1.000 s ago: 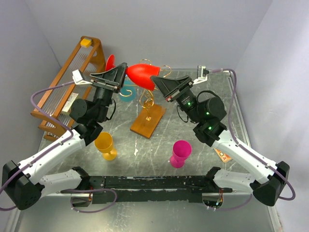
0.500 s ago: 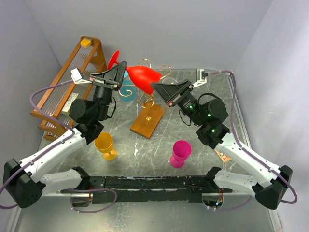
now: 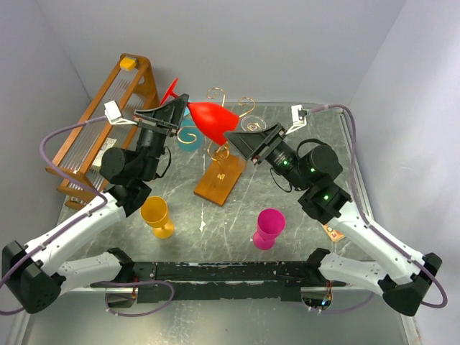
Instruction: Place the wine glass upside down on the wine glass rack
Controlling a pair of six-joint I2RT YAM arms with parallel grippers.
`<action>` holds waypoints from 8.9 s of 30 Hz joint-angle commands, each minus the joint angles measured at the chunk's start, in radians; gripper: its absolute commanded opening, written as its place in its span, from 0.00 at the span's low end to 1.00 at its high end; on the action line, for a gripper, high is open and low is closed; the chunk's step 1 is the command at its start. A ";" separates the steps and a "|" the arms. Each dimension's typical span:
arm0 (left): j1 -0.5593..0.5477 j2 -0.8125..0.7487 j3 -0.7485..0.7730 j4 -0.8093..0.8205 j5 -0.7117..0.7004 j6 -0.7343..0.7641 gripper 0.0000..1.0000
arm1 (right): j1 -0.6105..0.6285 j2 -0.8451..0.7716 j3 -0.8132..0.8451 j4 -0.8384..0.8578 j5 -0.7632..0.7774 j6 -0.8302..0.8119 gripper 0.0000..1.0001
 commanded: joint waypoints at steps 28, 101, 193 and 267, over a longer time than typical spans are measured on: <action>0.005 -0.327 0.013 -0.964 0.446 0.773 0.07 | 0.002 -0.209 -0.002 -0.415 0.114 -0.274 0.63; 0.004 -0.332 -0.141 -0.697 0.457 0.870 0.29 | 0.009 0.285 0.249 -0.398 -0.235 0.452 0.00; 0.017 -0.705 -0.223 -1.103 0.140 0.805 0.89 | 0.051 0.503 0.489 -0.459 0.068 0.237 0.00; 0.016 -0.663 -0.208 -1.154 0.136 0.627 0.85 | 0.037 -0.140 -0.049 -1.145 0.510 -0.190 0.58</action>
